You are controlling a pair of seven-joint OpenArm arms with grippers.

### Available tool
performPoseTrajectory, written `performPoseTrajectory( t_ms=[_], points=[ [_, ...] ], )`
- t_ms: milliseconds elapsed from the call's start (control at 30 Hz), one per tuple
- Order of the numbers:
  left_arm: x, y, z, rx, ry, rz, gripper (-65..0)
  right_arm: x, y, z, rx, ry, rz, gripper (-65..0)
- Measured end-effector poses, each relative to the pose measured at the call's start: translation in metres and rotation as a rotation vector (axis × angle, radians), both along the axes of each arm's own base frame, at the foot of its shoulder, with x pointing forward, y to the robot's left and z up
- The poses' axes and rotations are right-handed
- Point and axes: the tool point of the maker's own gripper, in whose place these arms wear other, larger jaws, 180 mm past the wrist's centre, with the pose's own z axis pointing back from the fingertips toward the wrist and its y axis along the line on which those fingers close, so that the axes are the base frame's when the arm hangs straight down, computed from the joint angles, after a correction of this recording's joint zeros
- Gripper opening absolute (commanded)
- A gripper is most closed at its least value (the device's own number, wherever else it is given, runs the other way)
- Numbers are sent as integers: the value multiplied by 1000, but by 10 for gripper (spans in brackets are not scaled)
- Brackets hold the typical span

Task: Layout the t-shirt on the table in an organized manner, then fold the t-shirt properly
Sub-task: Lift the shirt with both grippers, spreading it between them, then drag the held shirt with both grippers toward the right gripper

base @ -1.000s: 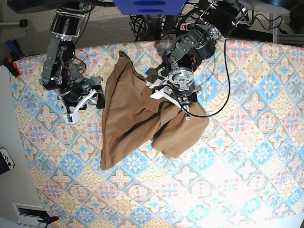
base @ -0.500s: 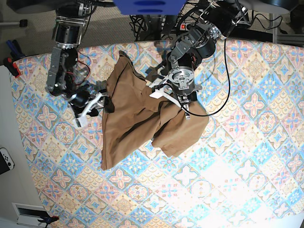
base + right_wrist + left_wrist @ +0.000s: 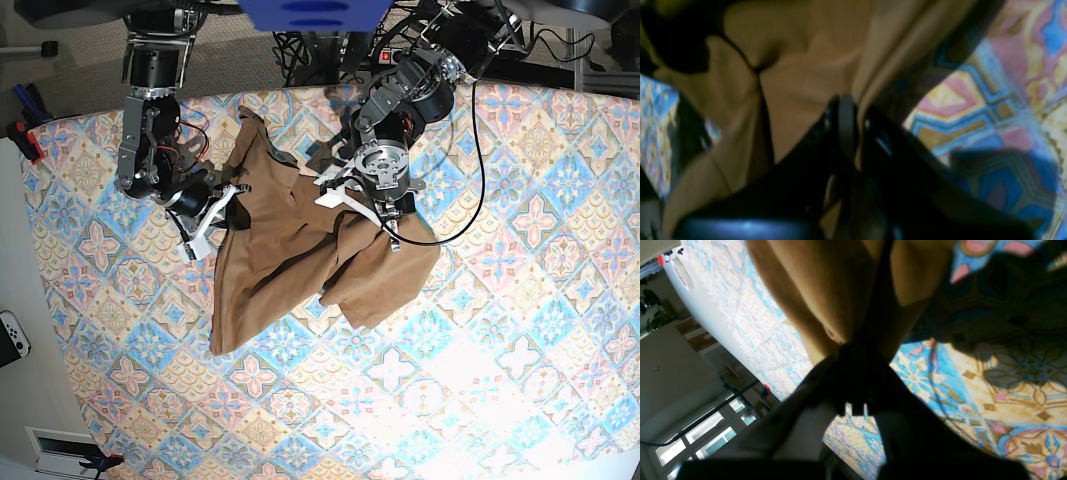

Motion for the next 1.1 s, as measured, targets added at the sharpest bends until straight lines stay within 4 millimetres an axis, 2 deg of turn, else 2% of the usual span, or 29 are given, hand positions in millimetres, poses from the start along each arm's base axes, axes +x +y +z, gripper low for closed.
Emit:
performPoseTrajectory(
  t_ms=[133,233,300,367,433,500,600,800,867,1000,1100],
  points=[
    [3,-6,4,-30,-5,23,-650,2,-6,-2,13,37,-86,-650],
    [12,-2,21,-121,-55,112,-650,5,-14,-1,27,48,-150,-650],
    [19,3,38,-155,-104,149,-650,10,-45,1,37,51,-276,-650],
    [21,5,47,-187,-127,160,-650,14,-86,5,5,48,-386,-650],
    [15,2,41,-201,-105,155,-650,18,-116,11,-11,38,-472,-650],
    [0,-2,28,-206,-57,140,-650,21,-131,18,-2,20,-521,-650],
    [-24,4,8,-182,12,140,-650,22,-136,19,19,19,-553,-650],
    [-53,11,-13,-156,86,123,-650,10,-165,15,35,63,-700,-650],
    [-59,15,-17,-140,100,117,-650,8,-167,14,35,68,-710,-650],
    [-55,20,-15,-136,88,129,-650,9,-165,14,39,68,-709,-650],
    [-46,15,12,-200,19,145,-558,9,-166,15,38,64,-710,-650]
  ],
)
